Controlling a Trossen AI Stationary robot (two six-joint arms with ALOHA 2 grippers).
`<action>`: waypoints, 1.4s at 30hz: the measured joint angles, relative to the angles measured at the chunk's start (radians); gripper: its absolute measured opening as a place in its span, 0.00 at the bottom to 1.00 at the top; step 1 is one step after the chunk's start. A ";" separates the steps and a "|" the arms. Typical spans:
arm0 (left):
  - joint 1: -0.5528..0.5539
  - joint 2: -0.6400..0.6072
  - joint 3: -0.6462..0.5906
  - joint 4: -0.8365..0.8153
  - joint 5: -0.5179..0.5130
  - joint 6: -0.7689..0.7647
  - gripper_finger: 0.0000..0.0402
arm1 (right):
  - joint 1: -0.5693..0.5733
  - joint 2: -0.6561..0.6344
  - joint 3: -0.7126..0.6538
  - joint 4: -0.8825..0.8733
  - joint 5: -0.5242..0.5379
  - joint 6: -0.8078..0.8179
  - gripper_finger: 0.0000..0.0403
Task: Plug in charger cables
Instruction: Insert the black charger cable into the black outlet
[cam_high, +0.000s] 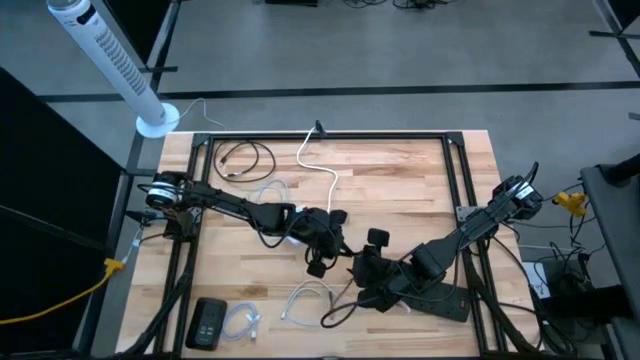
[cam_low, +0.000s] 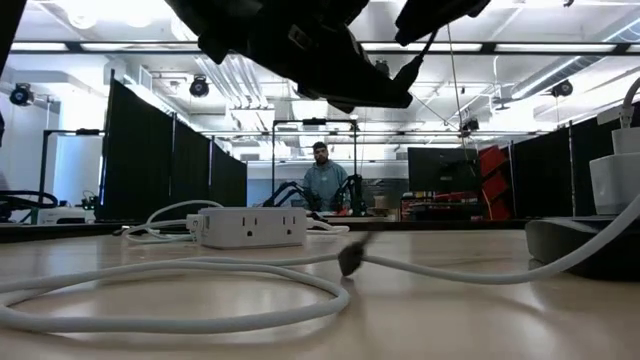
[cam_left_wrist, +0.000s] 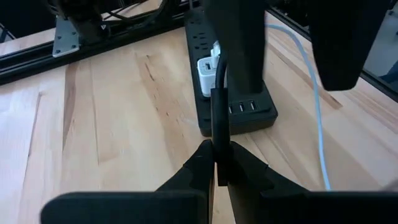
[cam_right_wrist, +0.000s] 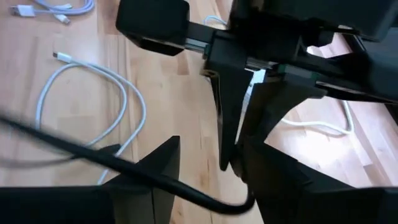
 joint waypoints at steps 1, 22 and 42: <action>0.000 0.000 0.000 -0.001 0.000 0.000 0.04 | -0.001 0.000 0.000 -0.004 0.000 0.003 0.41; 0.000 0.000 0.000 0.004 0.000 0.001 0.04 | -0.054 0.028 -0.005 -0.109 -0.022 0.221 0.29; 0.000 0.000 0.000 -0.004 0.001 0.004 0.04 | -0.061 0.027 -0.006 -0.057 -0.060 0.222 0.06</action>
